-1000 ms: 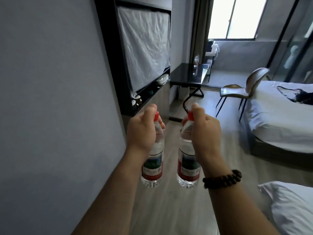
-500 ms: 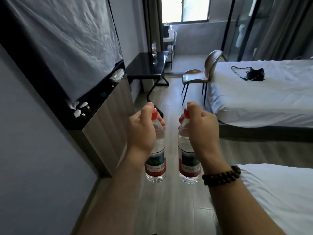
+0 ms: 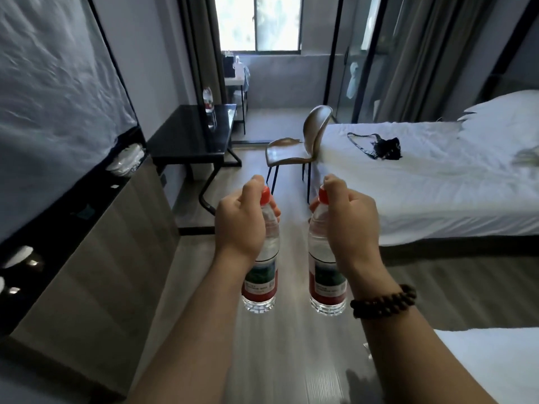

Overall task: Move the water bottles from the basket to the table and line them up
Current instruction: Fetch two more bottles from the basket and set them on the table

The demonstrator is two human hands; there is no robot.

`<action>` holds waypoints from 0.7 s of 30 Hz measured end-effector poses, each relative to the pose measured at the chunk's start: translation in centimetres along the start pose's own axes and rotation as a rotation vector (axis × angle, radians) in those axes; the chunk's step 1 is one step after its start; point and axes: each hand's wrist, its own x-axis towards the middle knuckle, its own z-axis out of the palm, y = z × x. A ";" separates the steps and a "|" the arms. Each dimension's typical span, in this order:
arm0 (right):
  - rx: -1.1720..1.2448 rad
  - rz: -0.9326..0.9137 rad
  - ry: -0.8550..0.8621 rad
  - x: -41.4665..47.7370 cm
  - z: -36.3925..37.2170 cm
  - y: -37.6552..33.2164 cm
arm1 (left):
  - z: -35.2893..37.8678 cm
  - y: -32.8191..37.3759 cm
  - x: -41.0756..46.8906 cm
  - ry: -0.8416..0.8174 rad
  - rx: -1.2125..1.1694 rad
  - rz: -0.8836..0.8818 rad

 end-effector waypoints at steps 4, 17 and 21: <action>-0.013 0.031 0.023 7.1 3.2 1.5 | 2.1 -1.3 7.7 -0.046 0.017 -0.002; 0.033 0.053 -0.022 35.7 14.4 10.6 | 12.6 -9.3 35.8 -0.014 0.075 -0.015; 0.038 0.037 -0.076 46.4 18.0 10.7 | 15.8 -8.9 45.8 0.033 0.092 -0.012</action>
